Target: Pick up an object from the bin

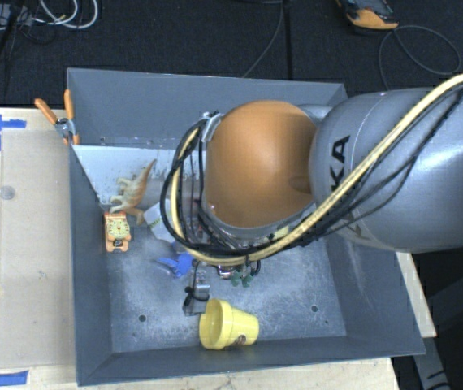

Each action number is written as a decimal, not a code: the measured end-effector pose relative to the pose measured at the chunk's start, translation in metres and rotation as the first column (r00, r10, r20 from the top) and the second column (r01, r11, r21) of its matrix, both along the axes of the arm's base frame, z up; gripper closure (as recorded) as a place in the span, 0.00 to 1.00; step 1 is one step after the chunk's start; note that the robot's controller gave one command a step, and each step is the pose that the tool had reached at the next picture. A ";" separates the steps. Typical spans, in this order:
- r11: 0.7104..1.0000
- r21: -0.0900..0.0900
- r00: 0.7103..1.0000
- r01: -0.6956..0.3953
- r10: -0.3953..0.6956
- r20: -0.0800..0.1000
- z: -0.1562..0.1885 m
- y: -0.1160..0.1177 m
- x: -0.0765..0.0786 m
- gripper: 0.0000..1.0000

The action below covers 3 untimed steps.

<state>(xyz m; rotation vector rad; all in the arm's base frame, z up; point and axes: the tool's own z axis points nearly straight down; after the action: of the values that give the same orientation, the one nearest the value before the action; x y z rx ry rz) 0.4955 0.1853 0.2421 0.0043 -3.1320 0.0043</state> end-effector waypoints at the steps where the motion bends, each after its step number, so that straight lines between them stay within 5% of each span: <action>1: 1.000 0.002 1.000 0.003 -0.003 0.007 0.004 -0.001 0.002 0.00; 3: 0.999 0.002 0.999 -0.038 0.038 0.007 -0.075 -0.039 -0.010 0.00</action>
Offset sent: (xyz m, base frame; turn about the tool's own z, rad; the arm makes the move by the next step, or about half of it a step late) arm -0.0013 -0.0500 -0.0672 -0.1152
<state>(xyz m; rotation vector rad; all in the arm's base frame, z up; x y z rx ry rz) 0.4853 0.1458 0.1673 0.0640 -3.1385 0.0014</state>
